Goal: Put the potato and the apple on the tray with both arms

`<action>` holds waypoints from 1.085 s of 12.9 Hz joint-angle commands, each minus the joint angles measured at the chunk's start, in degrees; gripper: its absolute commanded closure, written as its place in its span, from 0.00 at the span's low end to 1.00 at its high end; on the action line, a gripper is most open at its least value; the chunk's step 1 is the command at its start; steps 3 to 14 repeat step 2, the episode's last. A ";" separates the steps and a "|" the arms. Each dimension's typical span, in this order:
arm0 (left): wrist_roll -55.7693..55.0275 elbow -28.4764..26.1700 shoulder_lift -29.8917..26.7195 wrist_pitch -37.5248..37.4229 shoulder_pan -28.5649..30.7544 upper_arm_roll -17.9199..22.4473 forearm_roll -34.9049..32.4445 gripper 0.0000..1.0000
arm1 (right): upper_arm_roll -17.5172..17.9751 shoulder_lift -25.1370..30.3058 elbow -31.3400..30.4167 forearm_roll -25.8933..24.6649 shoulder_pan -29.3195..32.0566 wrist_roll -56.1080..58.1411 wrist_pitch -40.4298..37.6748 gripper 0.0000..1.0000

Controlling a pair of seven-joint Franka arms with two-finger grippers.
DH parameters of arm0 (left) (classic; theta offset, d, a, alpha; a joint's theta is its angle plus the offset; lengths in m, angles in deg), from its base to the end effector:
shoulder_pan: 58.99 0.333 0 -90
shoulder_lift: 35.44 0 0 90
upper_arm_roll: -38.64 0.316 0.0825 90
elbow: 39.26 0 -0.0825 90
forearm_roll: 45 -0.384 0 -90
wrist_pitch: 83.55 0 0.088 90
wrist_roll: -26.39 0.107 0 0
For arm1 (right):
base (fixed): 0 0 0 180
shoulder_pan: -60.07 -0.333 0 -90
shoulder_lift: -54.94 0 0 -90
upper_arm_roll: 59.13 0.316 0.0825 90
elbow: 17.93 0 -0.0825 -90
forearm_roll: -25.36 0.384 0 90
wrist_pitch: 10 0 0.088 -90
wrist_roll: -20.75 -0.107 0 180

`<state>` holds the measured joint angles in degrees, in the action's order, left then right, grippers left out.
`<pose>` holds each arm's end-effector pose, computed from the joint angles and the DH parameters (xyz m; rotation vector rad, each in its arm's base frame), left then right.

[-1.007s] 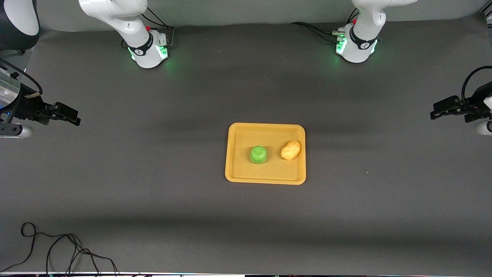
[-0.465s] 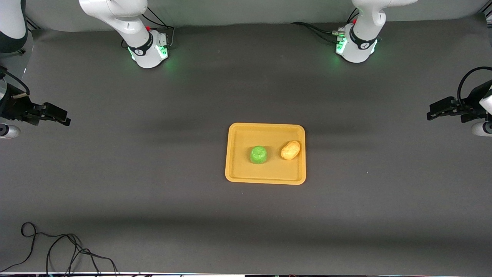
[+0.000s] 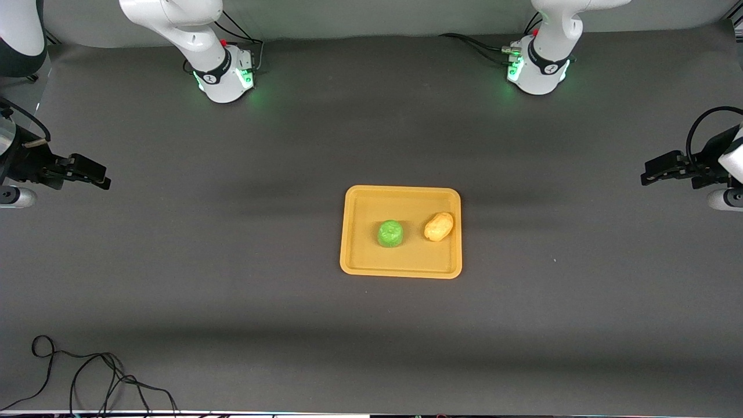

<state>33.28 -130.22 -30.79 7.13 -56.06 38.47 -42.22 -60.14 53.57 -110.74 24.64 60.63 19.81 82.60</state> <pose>0.5761 0.0227 0.5718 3.0814 -0.1070 -0.1259 0.5638 -0.0166 0.5919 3.1278 -0.0674 -0.0432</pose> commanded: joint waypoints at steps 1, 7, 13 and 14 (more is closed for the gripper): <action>-1.17 1.31 0.26 -0.15 -0.47 0.44 0.30 0.00 | 0.30 0.58 0.35 0.80 0.40 0.24 -0.06 0.00; -1.26 1.58 0.26 -0.15 -0.21 0.44 -0.05 0.00 | 0.30 0.58 0.35 0.80 0.40 0.32 -0.06 0.00; -1.26 1.58 0.26 -0.15 -0.21 0.44 -0.05 0.00 | 0.30 0.58 0.35 0.80 0.40 0.32 -0.06 0.00; -1.26 1.58 0.26 -0.15 -0.21 0.44 -0.05 0.00 | 0.30 0.58 0.35 0.80 0.40 0.32 -0.06 0.00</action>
